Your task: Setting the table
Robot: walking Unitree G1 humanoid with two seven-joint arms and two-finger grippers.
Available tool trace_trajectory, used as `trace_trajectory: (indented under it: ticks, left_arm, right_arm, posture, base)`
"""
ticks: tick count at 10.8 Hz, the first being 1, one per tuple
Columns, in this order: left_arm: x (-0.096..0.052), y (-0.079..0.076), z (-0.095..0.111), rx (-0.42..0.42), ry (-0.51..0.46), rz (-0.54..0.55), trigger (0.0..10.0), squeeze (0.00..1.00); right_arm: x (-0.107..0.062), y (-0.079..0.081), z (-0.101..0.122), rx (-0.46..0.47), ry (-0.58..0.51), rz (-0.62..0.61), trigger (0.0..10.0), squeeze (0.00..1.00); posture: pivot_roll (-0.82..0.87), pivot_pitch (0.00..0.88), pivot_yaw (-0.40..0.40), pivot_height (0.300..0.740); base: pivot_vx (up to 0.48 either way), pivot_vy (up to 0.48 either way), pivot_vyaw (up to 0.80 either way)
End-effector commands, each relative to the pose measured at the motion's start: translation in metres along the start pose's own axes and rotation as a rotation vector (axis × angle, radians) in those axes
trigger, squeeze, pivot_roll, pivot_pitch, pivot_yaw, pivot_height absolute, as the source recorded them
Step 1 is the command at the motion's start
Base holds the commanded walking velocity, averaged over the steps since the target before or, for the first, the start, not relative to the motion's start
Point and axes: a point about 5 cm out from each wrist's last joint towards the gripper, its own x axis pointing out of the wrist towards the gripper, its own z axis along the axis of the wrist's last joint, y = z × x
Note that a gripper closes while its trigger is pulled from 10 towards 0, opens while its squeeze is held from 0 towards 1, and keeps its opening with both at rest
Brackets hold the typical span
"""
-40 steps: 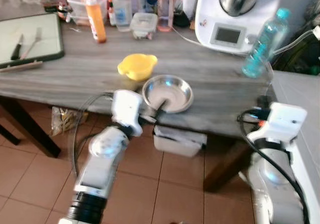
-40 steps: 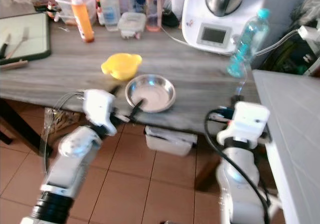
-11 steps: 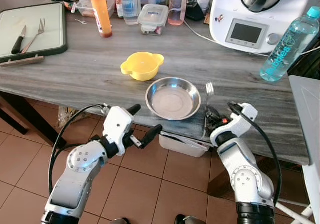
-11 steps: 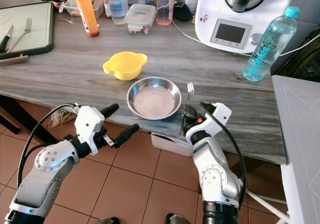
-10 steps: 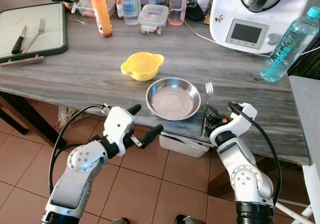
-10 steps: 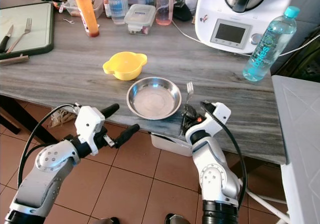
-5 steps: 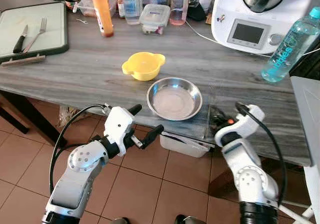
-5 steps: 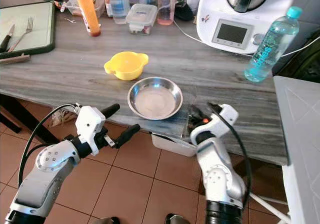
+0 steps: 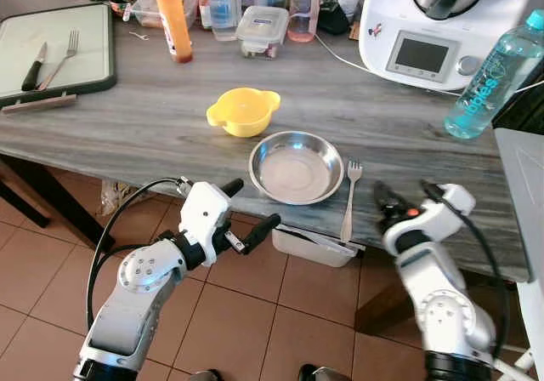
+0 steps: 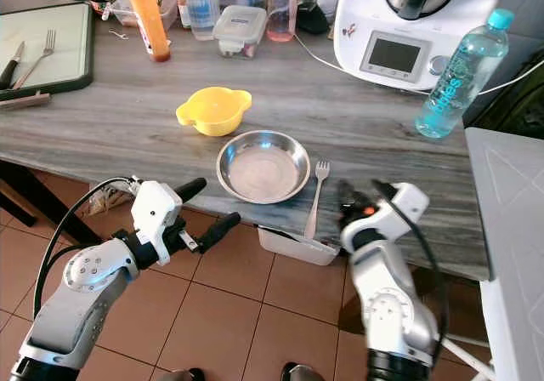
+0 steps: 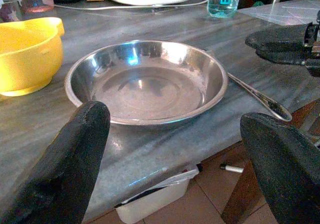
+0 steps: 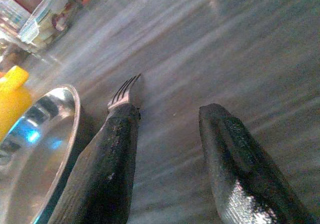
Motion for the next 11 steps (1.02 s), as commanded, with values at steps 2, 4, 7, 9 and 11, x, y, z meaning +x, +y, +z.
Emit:
trace_trajectory:
  ticks: [2,4,7,9,11]
  left_arm:
    - [0.001,0.001,0.000,0.009,0.010,0.001,10.0,0.00]
    - [0.001,0.001,-0.001,0.011,0.010,0.001,10.0,0.00]
    - [0.001,0.000,-0.002,0.009,0.013,0.001,10.0,0.00]
    - [0.000,0.000,-0.002,0.009,0.017,-0.001,10.0,0.00]
    - [0.001,0.001,-0.002,0.010,0.017,-0.003,10.0,0.00]
  right_arm:
    - [-0.003,0.012,0.010,-0.157,-0.022,0.049,10.0,1.00]
    - [-0.004,0.027,0.006,-0.214,-0.010,0.120,10.0,1.00]
    - [-0.008,0.043,-0.011,-0.172,0.041,0.153,10.0,1.00]
    - [-0.013,0.041,-0.021,-0.196,0.059,0.095,10.0,0.70]
    - [-0.014,0.041,-0.021,-0.201,0.047,0.056,10.0,0.10]
  posture:
    - [0.15,0.165,-0.017,0.740]
    - [0.15,0.165,-0.016,0.740]
    - [0.15,0.169,-0.018,0.740]
    - [0.15,0.172,-0.014,0.740]
    - [0.14,0.171,-0.011,0.740]
  base:
    - [0.000,0.000,0.00]
    - [0.000,0.000,0.00]
    - [0.000,0.000,0.00]
    - [0.000,0.000,0.00]
    - [0.000,0.000,0.00]
